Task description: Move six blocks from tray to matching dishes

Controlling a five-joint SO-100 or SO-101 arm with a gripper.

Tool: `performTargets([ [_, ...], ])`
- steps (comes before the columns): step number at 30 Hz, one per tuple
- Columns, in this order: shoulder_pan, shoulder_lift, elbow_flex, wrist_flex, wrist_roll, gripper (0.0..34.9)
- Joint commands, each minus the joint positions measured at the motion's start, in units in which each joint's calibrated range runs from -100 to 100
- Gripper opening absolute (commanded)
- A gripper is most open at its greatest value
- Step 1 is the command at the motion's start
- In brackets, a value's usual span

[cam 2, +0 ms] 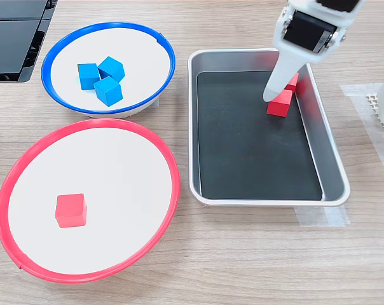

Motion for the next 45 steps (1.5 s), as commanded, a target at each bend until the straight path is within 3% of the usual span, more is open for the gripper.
performTargets([
  [1,0.6,-0.5,0.9,-1.1,1.6,13.9],
  [11,0.8,-0.3,5.7,-5.9,3.4,11.6],
  [12,0.4,-0.2,6.1,-6.3,3.4,8.7],
  [13,-0.4,-0.1,6.3,-6.5,3.3,1.1],
  [14,-1.0,0.3,6.2,-6.6,2.9,0.3],
  [18,-9.4,6.0,-7.9,-2.3,-8.0,0.1],
  [21,-17.0,19.2,-34.0,4.5,-21.0,0.1],
  [24,-22.4,33.2,-56.4,7.2,-28.6,0.1],
  [28,-28.3,47.4,-71.6,0.5,-33.0,0.1],
  [32,-31.6,51.8,-70.7,-5.6,-32.4,0.2],
  [33,-32.0,52.1,-69.3,-6.5,-31.6,1.0],
  [35,-32.3,51.6,-66.6,-6.6,-30.3,11.0],
  [37,-32.1,49.8,-63.4,-6.0,-28.8,17.9],
  [39,-31.4,47.1,-60.1,-4.1,-27.1,20.5],
  [41,-30.1,43.3,-56.8,-1.9,-25.6,17.4],
  [43,-27.9,38.2,-53.3,1.0,-23.9,0.2],
  [45,-24.5,32.3,-49.2,5.8,-21.1,0.2],
])
